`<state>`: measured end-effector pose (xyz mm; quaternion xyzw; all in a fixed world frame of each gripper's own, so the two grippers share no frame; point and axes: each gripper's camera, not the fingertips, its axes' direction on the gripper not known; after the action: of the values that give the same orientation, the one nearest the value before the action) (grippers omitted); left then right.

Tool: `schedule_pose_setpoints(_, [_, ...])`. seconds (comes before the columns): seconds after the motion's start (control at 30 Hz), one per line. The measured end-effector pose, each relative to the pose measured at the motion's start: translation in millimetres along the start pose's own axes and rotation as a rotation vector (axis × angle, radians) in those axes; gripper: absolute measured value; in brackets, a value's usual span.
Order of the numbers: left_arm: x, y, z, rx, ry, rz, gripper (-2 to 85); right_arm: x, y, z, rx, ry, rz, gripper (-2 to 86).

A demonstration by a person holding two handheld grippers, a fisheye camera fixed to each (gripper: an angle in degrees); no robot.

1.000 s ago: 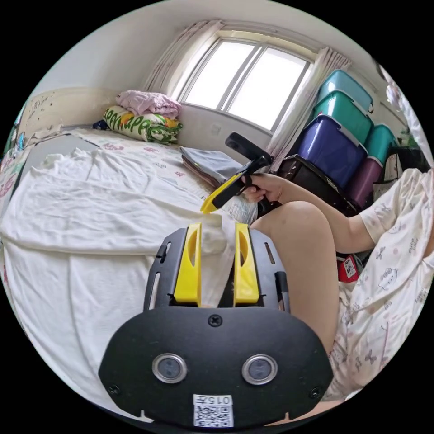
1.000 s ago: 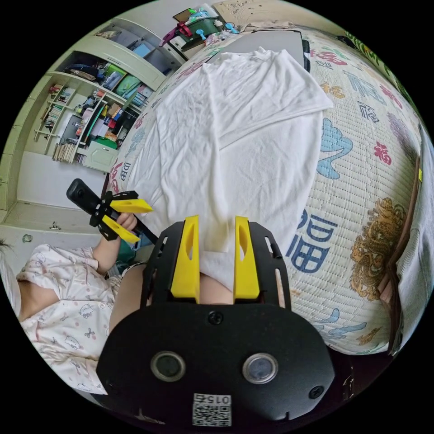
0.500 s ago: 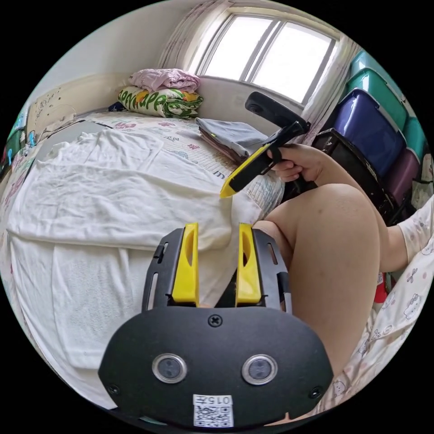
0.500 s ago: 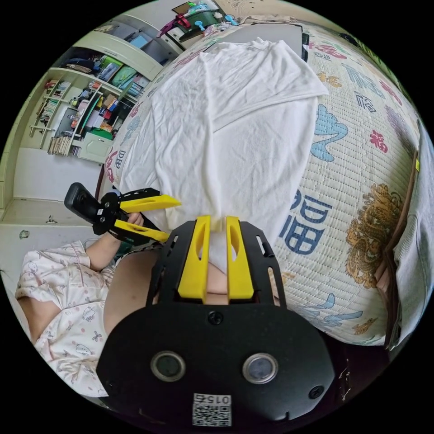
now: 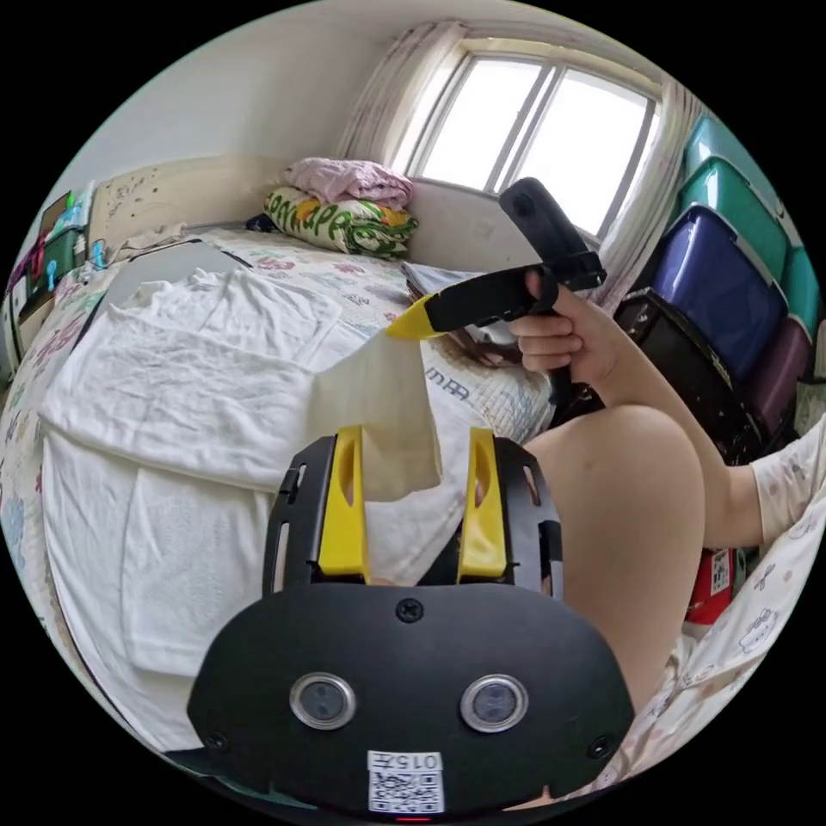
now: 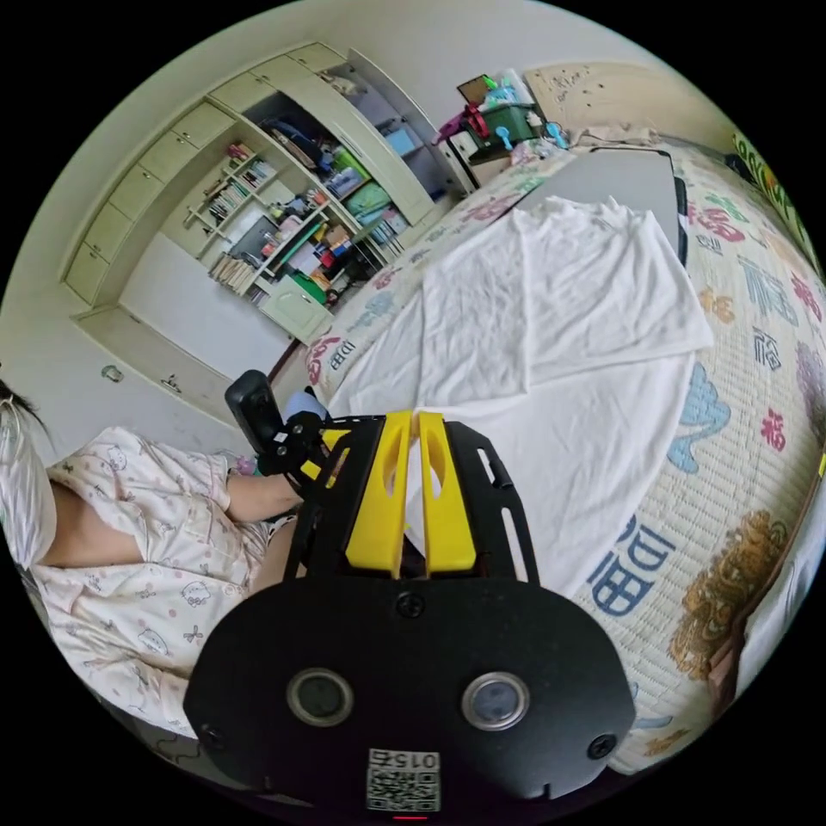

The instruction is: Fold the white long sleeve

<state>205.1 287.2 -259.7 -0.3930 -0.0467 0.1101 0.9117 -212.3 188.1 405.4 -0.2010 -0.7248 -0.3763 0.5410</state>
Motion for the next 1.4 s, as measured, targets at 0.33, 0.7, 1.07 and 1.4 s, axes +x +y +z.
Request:
schedule_pose_setpoints(0.33, [-71.4, 16.5, -52.1, 0.199, -0.095, -0.167, 2.5, -86.9, -24.3, 48.8, 0.018, 0.051, -0.207, 1.2])
schedule_pose_setpoints(0.7, [-125.5, 26.6, -136.4, 0.312, -0.097, -0.227, 0.6, -61.7, -37.9, 145.1, -0.109, 0.441, 0.014, -0.2])
schedule_pose_setpoints(1.07, [-90.1, -7.1, -108.5, 0.157, 0.001, -0.096, 2.6, -54.0, 14.5, 139.8, -0.143, 0.263, 0.204, -0.6])
schedule_pose_setpoints(1.4, [-39.1, -10.9, -91.8, 0.059, 0.128, -0.032, 6.1, -176.8, 172.3, -69.0, 0.860, 0.179, 0.447, -0.4])
